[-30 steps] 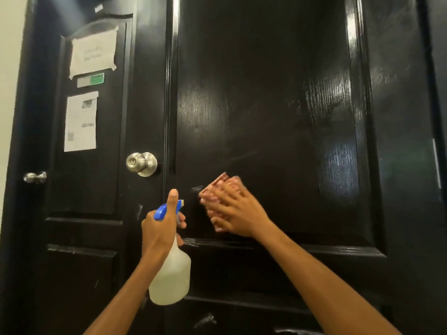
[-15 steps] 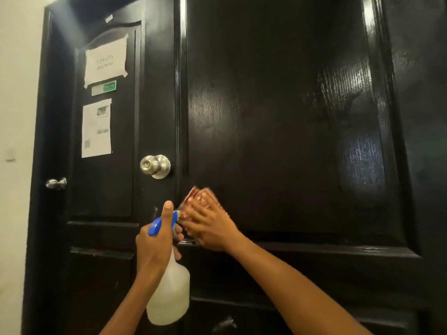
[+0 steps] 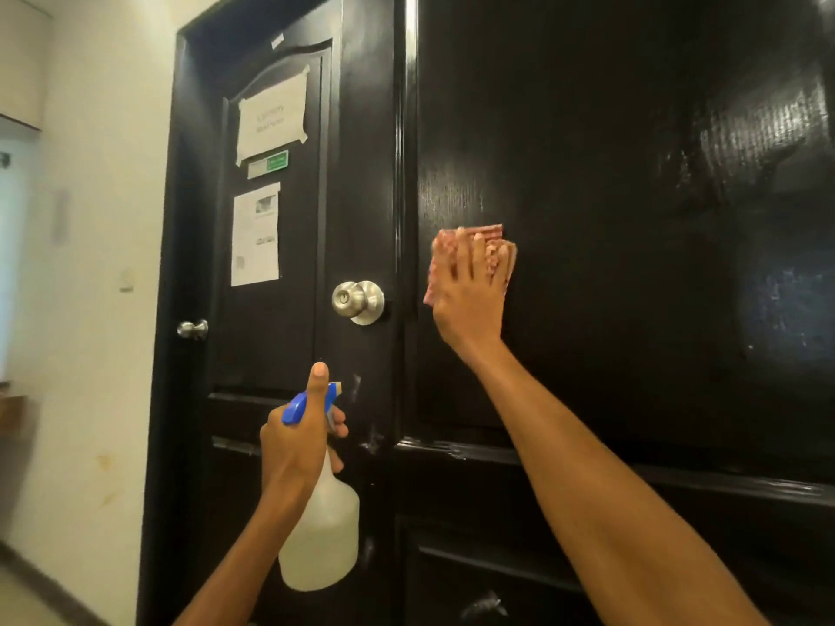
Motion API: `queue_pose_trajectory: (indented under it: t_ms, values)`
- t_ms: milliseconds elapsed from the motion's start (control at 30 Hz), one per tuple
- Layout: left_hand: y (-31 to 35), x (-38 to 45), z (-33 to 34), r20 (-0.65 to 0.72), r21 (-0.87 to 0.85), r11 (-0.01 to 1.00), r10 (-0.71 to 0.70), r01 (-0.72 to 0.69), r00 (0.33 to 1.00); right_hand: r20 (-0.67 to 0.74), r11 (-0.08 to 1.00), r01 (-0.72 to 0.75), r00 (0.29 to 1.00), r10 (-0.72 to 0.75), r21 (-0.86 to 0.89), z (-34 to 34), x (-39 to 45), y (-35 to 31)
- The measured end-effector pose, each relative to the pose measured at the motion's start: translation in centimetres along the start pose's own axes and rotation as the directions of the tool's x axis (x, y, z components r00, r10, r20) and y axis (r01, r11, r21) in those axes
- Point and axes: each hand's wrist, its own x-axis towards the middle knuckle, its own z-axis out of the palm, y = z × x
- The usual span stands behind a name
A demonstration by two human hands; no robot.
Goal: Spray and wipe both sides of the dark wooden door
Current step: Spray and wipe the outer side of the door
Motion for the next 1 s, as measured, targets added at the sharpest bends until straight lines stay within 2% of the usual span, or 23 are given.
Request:
queue_pose_trajectory:
  t_ms: [100,167,233,267,400,500,567,667,767,900,1000]
  values:
    - [-0.8,0.3,-0.9,-0.039,0.008,0.999,-0.033,0.033,0.999,0.078,0.95,0.307,0.947,-0.31,0.049,2.8,-5.9,-3.2]
    - [-1.3,0.4,-1.5,-0.038,0.017,0.999,-0.041,0.041,0.998,0.147,0.859,0.502,0.846,-0.512,0.101,4.2,-10.6,-4.4]
    - [-1.7,0.6,-2.1,-0.019,0.023,0.998,-0.058,0.058,0.998,0.213,0.784,0.61,0.756,-0.619,0.114,5.0,-14.1,-4.9]
    - [-1.8,0.8,-2.3,-0.008,0.016,0.997,-0.071,0.071,0.997,0.229,0.785,0.611,0.753,-0.617,0.103,5.1,-15.0,-4.7]
    - [-2.5,2.2,-2.3,-0.023,0.044,0.991,-0.129,0.13,0.991,0.193,0.916,0.391,0.896,-0.4,0.085,4.4,-16.7,-4.4]
    - [-2.7,3.4,-2.2,-0.033,0.048,0.988,-0.146,0.148,0.989,0.199,0.949,0.299,0.929,-0.313,0.097,4.4,-17.6,-5.0]
    - [-2.9,3.8,-2.2,0.025,0.028,0.985,-0.174,0.173,0.984,0.215,0.96,0.258,0.937,-0.276,0.109,4.4,-17.2,-5.5]
    - [-3.2,3.6,-2.2,0.102,0.08,0.978,-0.198,0.191,0.975,0.235,0.965,0.23,0.938,-0.254,0.125,4.3,-16.1,-6.3]
    - [-4.0,3.2,-2.5,0.103,0.123,0.974,-0.205,0.192,0.973,0.214,0.955,0.252,0.935,-0.282,0.157,4.8,-13.1,-7.6]
    - [-4.8,2.8,-4.0,0.085,0.144,0.972,-0.2,0.186,0.976,0.262,0.891,0.415,0.853,-0.452,0.185,5.8,-7.4,-10.5]
    - [-5.0,2.4,-4.9,0.058,0.142,0.977,-0.17,0.161,0.984,0.308,0.887,0.435,0.831,-0.462,0.157,6.1,-5.8,-12.8]
